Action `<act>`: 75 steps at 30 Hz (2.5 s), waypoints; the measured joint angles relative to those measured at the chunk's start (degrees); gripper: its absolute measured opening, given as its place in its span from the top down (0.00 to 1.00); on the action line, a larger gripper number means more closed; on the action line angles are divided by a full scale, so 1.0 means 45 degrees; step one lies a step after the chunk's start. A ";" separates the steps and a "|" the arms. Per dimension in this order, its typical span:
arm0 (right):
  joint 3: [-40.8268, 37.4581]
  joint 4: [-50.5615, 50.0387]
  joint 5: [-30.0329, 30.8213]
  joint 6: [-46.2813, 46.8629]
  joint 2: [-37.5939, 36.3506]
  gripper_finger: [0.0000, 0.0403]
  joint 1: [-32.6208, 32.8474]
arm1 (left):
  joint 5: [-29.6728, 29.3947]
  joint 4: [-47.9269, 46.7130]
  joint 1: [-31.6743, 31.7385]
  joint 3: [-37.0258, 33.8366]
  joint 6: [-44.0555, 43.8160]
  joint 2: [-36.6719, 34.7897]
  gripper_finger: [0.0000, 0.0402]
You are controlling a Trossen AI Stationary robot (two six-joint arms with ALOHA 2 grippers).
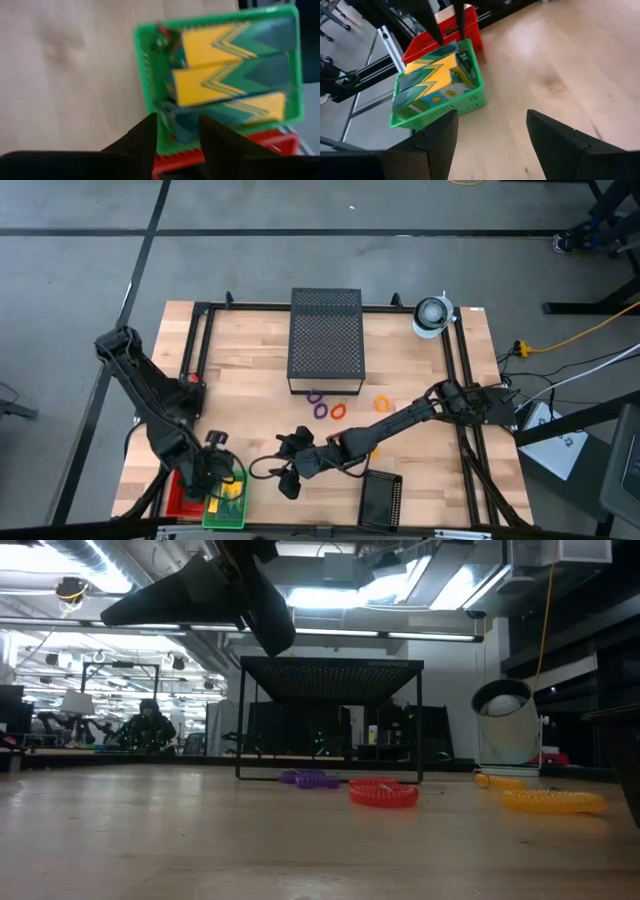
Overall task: Pick & Place Office Desk Supplies
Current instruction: Move the green bin to the top left of the table
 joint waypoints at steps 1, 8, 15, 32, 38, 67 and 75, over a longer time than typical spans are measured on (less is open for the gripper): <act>0.0000 0.0000 0.0000 -0.0054 0.0000 0.42 -0.0026 | 0.0150 0.0001 -0.0104 0.0000 -0.0253 0.0000 0.69; 0.0000 0.0000 -0.0328 -0.0311 0.0000 0.42 -0.0289 | 0.1072 0.0031 -0.0351 0.0000 -0.0981 0.0024 0.88; 0.0000 0.0000 -0.0626 -0.0474 -0.0005 0.42 -0.0388 | 0.2126 0.0300 -0.0384 0.0000 -0.1383 0.0044 0.99; 0.0005 0.0000 -0.0926 -0.0616 -0.0015 0.42 -0.0414 | 0.3276 0.1524 -0.0087 -0.0019 -0.0822 0.2069 1.00; 0.0005 0.0000 -0.0957 -0.0606 -0.0015 0.42 -0.0414 | 0.3355 0.2113 0.0586 -0.0043 0.0364 0.2521 0.99; 0.0010 -0.0223 -0.0992 -0.0548 -0.0015 0.41 -0.0316 | 0.3359 0.3145 0.5417 -0.2011 0.5580 0.2497 1.00; 0.0010 -0.0199 -0.0987 -0.0543 -0.0015 0.41 -0.0344 | 0.3223 0.2801 0.5829 -0.1773 0.6010 0.2164 1.00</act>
